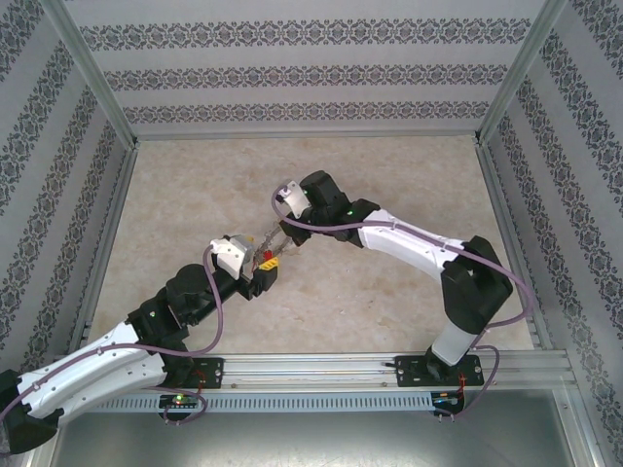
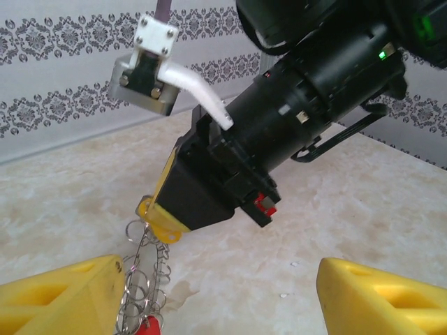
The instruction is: Put the keys on the keyring
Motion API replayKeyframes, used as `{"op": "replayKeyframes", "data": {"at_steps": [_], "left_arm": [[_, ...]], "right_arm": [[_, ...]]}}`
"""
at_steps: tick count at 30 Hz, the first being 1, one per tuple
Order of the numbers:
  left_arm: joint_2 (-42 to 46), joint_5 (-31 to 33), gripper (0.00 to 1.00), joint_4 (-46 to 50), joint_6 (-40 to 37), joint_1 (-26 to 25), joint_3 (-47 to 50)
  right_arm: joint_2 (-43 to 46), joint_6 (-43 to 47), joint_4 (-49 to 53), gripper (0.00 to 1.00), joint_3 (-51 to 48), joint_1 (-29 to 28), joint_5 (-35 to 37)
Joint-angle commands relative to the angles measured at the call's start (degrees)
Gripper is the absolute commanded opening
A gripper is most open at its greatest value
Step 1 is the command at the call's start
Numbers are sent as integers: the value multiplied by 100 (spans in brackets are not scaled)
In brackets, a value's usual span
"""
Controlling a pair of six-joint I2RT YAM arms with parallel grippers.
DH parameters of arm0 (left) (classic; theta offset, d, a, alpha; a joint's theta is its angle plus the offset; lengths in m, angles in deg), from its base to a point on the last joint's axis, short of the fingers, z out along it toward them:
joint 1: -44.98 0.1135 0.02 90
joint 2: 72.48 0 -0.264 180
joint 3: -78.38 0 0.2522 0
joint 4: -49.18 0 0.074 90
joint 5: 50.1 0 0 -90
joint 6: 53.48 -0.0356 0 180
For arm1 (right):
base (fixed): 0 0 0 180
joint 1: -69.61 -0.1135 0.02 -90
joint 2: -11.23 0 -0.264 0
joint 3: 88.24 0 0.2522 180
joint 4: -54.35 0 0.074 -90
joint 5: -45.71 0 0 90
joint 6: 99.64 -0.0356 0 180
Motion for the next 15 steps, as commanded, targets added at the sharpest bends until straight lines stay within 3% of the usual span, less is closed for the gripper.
{"op": "replayKeyframes", "data": {"at_steps": [1,8,15], "left_arm": [[10,49,74,-12,59,46,20],[-89,153,77,-1,-156,64,-94],[-219,84,78,-149,-225,125,-140]], "right_arm": [[-203,-195,-445,0,101,74,-250],[-134,-376,-726,0,-971,94,-215],[472,-727,-1290,0,-2330,98,-177]]}}
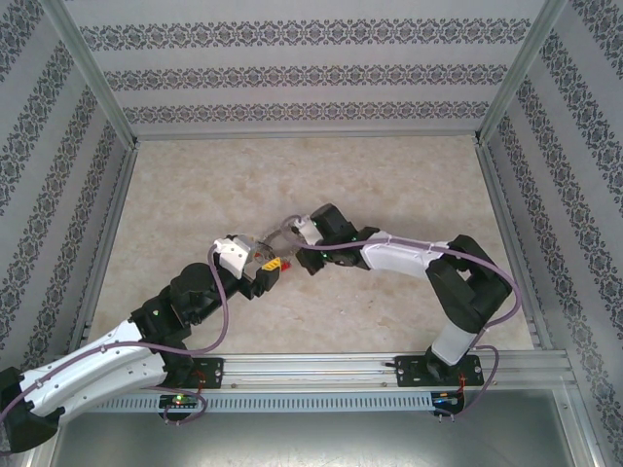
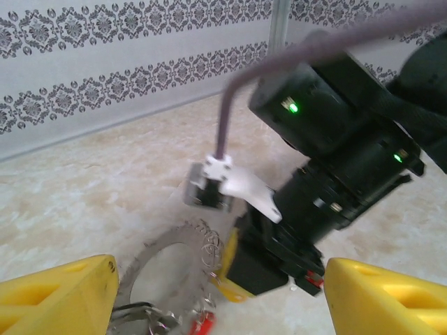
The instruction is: Put the keys on the keyring
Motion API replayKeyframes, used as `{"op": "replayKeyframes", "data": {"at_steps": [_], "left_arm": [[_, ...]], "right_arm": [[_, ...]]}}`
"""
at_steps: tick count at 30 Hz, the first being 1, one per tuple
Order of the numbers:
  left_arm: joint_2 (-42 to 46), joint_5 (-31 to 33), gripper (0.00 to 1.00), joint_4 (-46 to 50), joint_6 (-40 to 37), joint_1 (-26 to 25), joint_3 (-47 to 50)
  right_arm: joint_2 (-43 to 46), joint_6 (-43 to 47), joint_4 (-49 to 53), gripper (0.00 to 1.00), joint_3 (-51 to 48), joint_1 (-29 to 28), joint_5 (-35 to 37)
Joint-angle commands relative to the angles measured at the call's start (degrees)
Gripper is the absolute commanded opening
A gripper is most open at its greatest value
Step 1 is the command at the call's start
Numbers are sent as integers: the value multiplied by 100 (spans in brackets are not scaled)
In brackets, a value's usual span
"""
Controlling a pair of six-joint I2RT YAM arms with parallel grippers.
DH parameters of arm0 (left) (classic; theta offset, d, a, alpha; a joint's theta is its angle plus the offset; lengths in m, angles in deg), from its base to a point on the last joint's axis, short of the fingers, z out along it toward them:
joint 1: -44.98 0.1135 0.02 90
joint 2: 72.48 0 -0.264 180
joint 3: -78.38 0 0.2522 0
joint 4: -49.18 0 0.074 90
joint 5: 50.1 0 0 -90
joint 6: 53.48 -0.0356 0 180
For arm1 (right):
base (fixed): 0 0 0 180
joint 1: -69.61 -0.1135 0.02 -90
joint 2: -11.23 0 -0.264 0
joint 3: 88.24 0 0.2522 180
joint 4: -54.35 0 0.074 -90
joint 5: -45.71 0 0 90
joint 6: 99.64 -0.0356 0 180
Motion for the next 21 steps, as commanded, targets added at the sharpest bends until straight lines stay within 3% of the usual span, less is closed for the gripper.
{"op": "replayKeyframes", "data": {"at_steps": [1,8,21], "left_arm": [[-77,-1,78,-156,-123,92,-161],[-135,-49,78,-71,-233,109,-294],[-186,-159,81,46,-209,117,-285]], "right_arm": [[454,-298,-430,0,-505,56,-37],[866,-494,-518,0,-1174,69,45],[1235,-993,-738,25,-1839,92,-164]]}}
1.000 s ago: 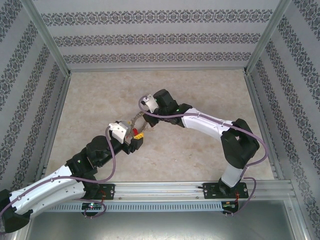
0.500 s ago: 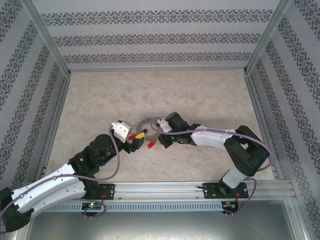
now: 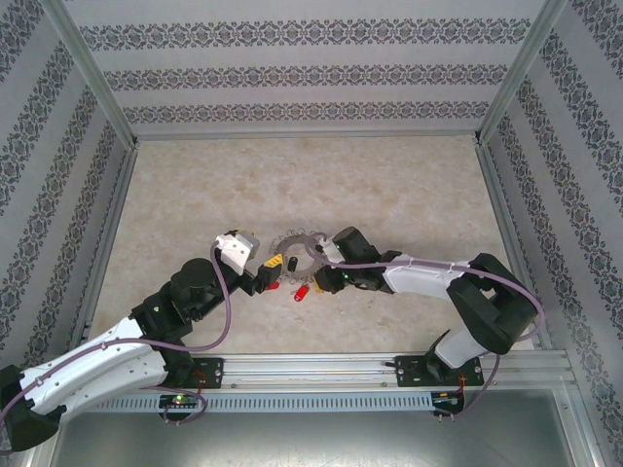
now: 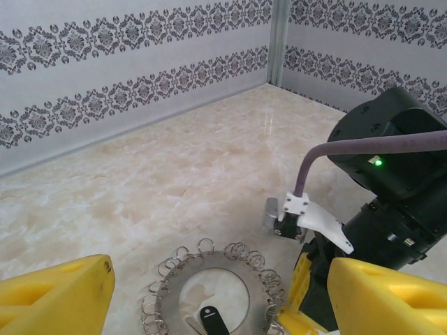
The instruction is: Put the keys on the keyring
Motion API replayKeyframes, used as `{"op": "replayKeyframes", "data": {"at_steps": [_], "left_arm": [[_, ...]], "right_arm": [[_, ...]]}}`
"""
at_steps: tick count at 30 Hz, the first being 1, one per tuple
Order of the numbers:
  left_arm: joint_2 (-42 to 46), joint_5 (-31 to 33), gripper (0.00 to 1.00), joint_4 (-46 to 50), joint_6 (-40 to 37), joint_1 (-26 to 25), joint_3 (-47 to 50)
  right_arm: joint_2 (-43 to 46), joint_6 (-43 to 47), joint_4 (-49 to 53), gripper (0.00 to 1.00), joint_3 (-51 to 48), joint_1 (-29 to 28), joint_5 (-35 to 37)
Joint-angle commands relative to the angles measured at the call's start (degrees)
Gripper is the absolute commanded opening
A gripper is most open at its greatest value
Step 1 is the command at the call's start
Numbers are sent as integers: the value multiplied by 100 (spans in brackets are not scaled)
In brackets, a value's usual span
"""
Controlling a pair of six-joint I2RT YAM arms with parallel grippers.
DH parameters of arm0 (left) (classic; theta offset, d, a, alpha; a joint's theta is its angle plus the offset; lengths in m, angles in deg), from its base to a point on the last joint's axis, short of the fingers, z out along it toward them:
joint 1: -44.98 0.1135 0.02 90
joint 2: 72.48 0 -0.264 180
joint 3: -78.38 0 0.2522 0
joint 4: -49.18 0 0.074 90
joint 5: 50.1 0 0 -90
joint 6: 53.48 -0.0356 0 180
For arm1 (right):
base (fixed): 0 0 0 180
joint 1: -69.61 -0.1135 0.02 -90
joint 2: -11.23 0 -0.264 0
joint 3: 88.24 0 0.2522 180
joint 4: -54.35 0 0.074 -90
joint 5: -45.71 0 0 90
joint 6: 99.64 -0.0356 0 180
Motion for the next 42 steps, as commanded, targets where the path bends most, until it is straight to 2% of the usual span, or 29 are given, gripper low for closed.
{"op": "replayKeyframes", "data": {"at_steps": [1,5,9,13,14,15,16,20,23,25,27,30,34,36,38,40,41,42], "left_arm": [[-49,-127,85,42,5,82,-43],[-182,-110,100,42,33,82,-87],[-294,-66,100,-6,74,99,-118],[-820,-231,100,243,478,484,-279],[-967,-351,100,386,583,616,-383],[-1058,-438,100,443,622,697,-430],[-1127,-475,100,478,673,802,-480],[-1329,-175,100,508,1106,1352,-517],[-1433,88,100,275,1340,1731,-398],[-1424,896,100,5,1520,1762,-212],[-1367,1509,100,-301,1438,1842,25],[-1463,1843,100,-989,1084,2103,254],[-2154,2192,100,-1733,395,2557,201],[-2593,2169,100,-1837,235,2853,88],[-3101,2137,100,-2123,154,3134,74],[-3578,2134,100,-2533,144,3419,30],[-3731,2118,100,-2417,100,3497,-106],[-3941,1956,100,-2868,-170,3579,-55]], "right_arm": [[343,-266,-284,27,-322,-16,-102],[910,-304,-198,34,-559,-19,73],[1996,12,551,40,-426,-72,636],[3370,380,1245,56,-368,-109,1482],[3744,467,1316,63,-437,-100,1723],[4057,563,1350,77,-513,-85,1939],[4410,663,1331,98,-646,-49,2221],[5472,1057,1069,98,-1214,279,3373],[5970,999,872,98,-1457,869,3761],[6147,861,681,98,-1602,1410,3752],[6083,705,448,98,-1719,2023,3667],[5542,505,-98,98,-1990,2974,3241],[4391,261,-900,98,-2203,4119,2248],[4026,436,-1738,98,-2474,4207,2100],[3809,619,-2512,98,-2746,4207,2243],[3584,843,-2891,98,-2800,4215,2387],[3406,886,-2952,98,-2738,4227,2464],[3192,877,-3070,98,-2669,4263,2388]]}}
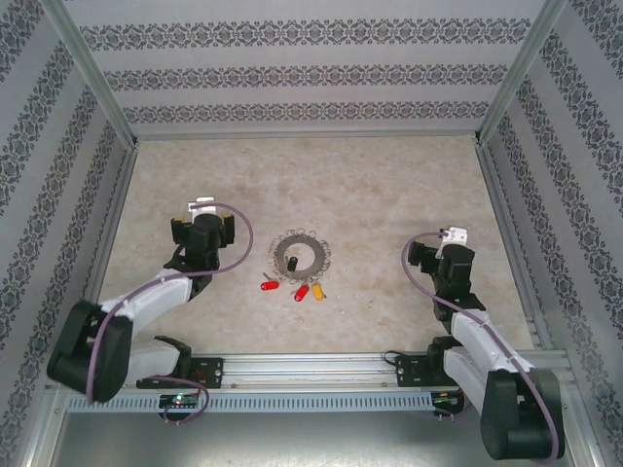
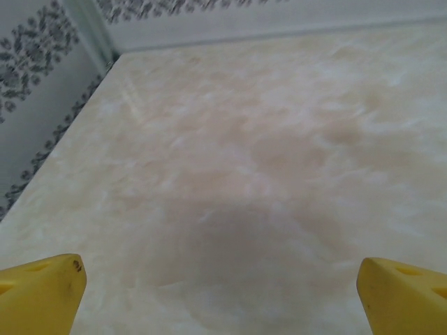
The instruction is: Put the keys on the keyring
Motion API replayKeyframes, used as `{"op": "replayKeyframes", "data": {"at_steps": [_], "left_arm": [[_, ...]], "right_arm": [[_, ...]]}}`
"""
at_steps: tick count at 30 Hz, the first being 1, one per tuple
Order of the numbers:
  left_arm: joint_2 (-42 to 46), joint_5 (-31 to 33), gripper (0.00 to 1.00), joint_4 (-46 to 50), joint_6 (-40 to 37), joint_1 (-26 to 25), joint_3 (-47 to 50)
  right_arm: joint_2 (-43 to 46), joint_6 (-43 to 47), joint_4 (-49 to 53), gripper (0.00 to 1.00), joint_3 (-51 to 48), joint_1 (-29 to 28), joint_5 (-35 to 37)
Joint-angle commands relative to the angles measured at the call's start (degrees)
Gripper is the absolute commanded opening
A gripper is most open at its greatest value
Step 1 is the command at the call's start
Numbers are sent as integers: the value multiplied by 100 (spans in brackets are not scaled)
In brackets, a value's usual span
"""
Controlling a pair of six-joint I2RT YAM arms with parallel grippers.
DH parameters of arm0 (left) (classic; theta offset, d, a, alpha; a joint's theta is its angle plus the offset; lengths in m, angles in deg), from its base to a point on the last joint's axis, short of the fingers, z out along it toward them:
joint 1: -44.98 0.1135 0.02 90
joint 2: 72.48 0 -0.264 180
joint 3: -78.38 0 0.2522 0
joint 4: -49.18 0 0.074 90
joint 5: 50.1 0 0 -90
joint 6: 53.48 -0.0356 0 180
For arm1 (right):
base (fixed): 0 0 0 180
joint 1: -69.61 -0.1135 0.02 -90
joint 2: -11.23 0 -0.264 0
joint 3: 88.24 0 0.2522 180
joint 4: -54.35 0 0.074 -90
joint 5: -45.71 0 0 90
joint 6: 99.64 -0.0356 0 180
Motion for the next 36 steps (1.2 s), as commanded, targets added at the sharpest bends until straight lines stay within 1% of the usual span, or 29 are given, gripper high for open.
{"op": "replayKeyframes", "data": {"at_steps": [1,2,3,4,6,7,8,10,11,13,15,18,20,22,23,24,25,26,29,32,33,34,35,36], "left_arm": [[-479,-47,100,-1382,-636,251,-151],[-663,-164,100,-1734,-784,318,-133],[-696,-184,100,-1574,-737,362,-247],[-721,-402,100,-1714,-799,427,-205],[-842,-841,100,-2585,-1052,545,30],[-907,-775,100,-2651,-1168,581,-10],[-944,-554,100,-2270,-1245,594,-170],[-948,-215,100,-1058,-1278,608,-510],[-869,-210,100,-746,-1223,601,-483],[-726,-343,100,-1339,-1117,594,-53],[-834,-605,100,-1929,-1116,605,130],[-1108,-740,100,-2219,-1154,608,154],[-1254,-773,100,-2605,-1100,647,322],[-1455,-781,100,-3030,-1049,703,476],[-1550,-710,100,-3342,-1086,708,540],[-1475,-685,100,-3174,-944,742,520],[-1444,-785,100,-3110,-876,802,550],[-1485,-840,100,-3318,-883,844,615],[-1451,-851,100,-3331,-845,856,644],[-1433,-998,100,-3345,-762,946,676],[-1445,-1114,100,-3313,-709,1027,655],[-1442,-1247,100,-3214,-641,1103,617],[-1456,-1437,100,-3058,-549,1212,553],[-1481,-1619,100,-3012,-490,1308,540]], "right_arm": [[-490,235,-1344,98,136,106,-212],[-778,259,-1544,98,191,111,-278],[-1064,261,-1739,98,286,118,-297],[-1260,282,-1765,98,408,131,-351],[-1675,308,-2096,98,562,153,-409],[-1827,317,-2183,98,634,155,-431],[-1961,344,-2118,98,753,151,-425],[-2120,323,-1805,98,938,153,-375],[-2171,323,-1740,98,1157,146,-348],[-2234,344,-1637,98,1248,130,-324],[-2334,401,-1487,98,1384,73,-323],[-2358,489,-1500,98,1402,-18,-269],[-2340,540,-1988,98,1185,-62,-261],[-2323,503,-2104,98,1130,-46,-362],[-2435,459,-2517,98,1015,-26,-543],[-2774,384,-3415,98,643,7,-582],[-3029,231,-3944,98,541,74,-495],[-3143,45,-4075,98,532,242,-629],[-2949,164,-3374,98,735,220,-763],[-3444,270,-3530,98,927,181,-923],[-3555,414,-3542,98,1073,40,-814],[-3494,547,-3321,98,1184,-137,-532],[-3380,596,-2972,98,1234,-200,-411],[-3429,591,-3068,98,1214,-198,-402]]}}
